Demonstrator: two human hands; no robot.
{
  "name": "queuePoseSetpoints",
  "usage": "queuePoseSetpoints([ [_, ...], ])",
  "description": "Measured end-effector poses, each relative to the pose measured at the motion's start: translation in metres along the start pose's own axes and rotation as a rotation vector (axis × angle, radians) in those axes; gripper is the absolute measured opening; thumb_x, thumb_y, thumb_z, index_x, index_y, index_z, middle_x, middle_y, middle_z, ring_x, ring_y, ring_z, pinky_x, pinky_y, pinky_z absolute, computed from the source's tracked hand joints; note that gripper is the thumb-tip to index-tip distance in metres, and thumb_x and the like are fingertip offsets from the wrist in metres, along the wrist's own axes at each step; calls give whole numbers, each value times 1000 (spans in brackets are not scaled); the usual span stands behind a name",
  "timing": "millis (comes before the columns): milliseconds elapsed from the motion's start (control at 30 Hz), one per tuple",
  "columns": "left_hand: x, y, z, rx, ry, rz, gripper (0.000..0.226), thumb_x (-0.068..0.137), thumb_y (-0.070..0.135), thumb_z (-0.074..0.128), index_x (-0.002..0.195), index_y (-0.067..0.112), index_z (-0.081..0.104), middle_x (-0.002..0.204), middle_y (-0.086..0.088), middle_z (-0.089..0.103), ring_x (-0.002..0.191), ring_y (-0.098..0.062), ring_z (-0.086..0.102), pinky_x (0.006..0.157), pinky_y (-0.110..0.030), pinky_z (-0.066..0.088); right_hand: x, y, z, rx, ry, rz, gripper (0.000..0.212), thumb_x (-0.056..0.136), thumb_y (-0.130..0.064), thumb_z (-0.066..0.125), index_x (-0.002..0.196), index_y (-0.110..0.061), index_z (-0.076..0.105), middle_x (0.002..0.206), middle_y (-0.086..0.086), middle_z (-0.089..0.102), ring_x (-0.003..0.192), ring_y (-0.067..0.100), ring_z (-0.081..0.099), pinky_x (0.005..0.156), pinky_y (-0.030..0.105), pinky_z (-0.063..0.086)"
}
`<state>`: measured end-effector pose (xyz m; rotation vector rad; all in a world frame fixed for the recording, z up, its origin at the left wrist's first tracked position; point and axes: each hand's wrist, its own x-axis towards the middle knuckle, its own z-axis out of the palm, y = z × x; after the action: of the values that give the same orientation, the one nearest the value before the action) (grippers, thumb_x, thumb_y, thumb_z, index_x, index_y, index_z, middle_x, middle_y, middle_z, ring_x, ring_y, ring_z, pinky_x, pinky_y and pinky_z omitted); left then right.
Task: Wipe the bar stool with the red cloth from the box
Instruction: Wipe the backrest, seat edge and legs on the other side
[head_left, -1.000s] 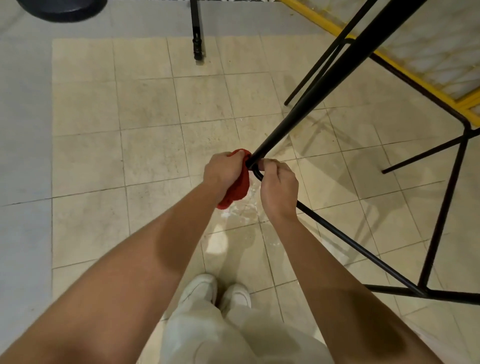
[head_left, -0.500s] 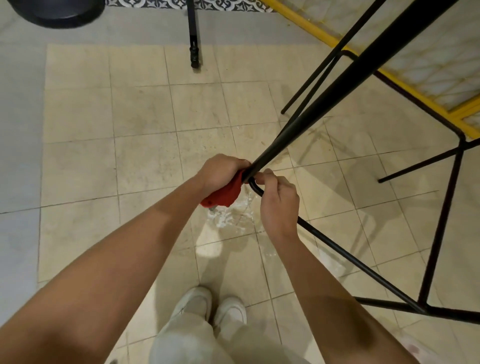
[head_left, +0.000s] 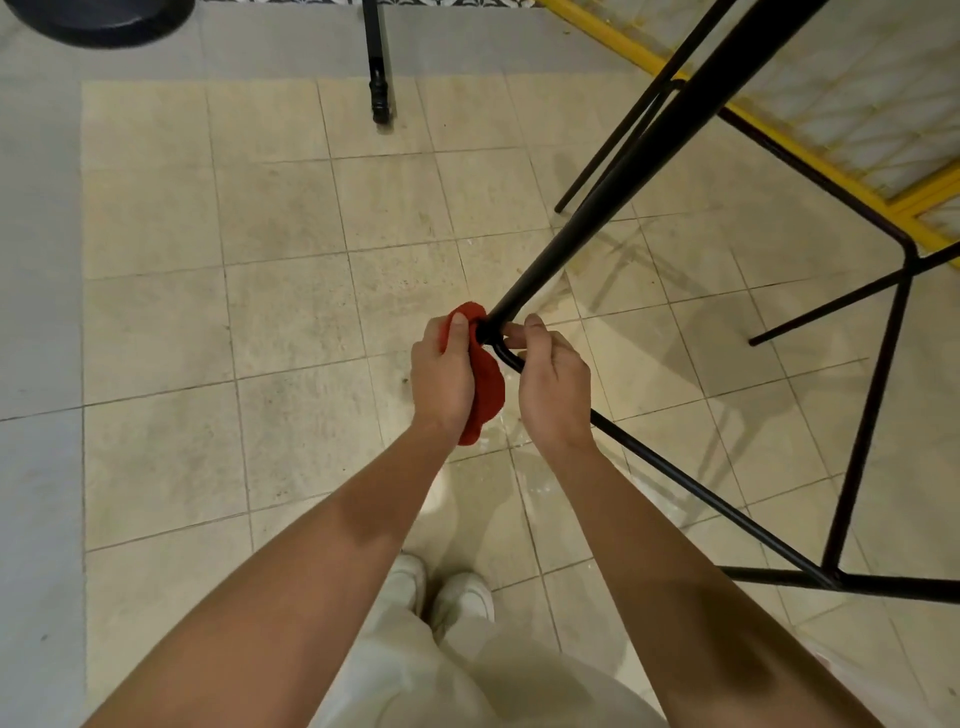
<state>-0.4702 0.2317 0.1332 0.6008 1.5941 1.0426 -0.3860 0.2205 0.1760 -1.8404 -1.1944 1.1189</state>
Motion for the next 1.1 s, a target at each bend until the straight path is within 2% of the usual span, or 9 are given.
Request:
queuePoseSetpoints([
  [100,-1,3,12,-42,163,-261,39,96,41,38,119,12,52,116,-10,56,105,-27,57,92,-44,49,-1,-1,-3,36,-19,31,42,101,-36,33,109,-16,68,110,-2,64,97,3,55,71,-1,38],
  [233,-22,13,24,-381,73,-344,30,100,28,39,103,6,60,97,-11,63,95,-27,63,86,-41,54,0,-2,-3,62,-20,72,38,99,-39,34,103,-22,69,107,0,65,97,11,60,82,24,49],
  [333,-19,13,12,-532,-5,-531,26,100,27,39,105,9,57,101,-10,62,96,-25,61,93,-42,50,0,-4,-3,46,-13,52,38,100,-38,34,102,-23,69,107,-1,65,95,7,58,77,17,44],
  [500,-20,16,3,-618,-159,-761,28,99,28,36,100,11,59,82,-8,65,74,-23,60,63,-32,49,0,-2,-1,22,-1,52,37,99,-40,34,94,-26,67,105,-1,65,99,11,58,84,23,45],
  [633,-16,13,11,-679,-234,-789,32,96,28,38,86,13,64,69,-6,68,70,-22,63,58,-30,50,2,3,2,13,8,24,32,97,-41,36,78,-38,63,103,-3,66,106,16,57,98,38,45],
  [767,-19,5,13,-782,-285,-701,32,95,26,37,86,12,64,75,-6,67,69,-22,65,60,-30,51,3,5,0,5,-2,27,37,94,-44,35,93,-29,68,103,-3,65,106,17,57,98,41,44],
  [867,-24,-1,7,-767,-345,-637,34,95,28,37,84,12,64,70,-6,66,60,-23,63,54,-29,49,2,5,-2,7,-26,28,36,98,-40,34,98,-30,69,106,-4,66,107,13,57,99,36,44],
  [967,-25,-5,3,-773,-336,-607,33,95,26,38,86,10,65,77,-9,62,68,-24,59,61,-32,47,1,3,-6,32,-49,23,35,100,-36,35,97,-28,69,109,-3,66,105,8,59,96,26,43],
  [1100,-26,-9,-13,-608,-301,-512,33,94,22,35,90,4,62,59,-14,56,51,-28,55,50,-27,49,-1,0,-8,30,-73,21,38,101,-34,34,107,-20,68,114,0,64,108,7,55,89,16,34],
])
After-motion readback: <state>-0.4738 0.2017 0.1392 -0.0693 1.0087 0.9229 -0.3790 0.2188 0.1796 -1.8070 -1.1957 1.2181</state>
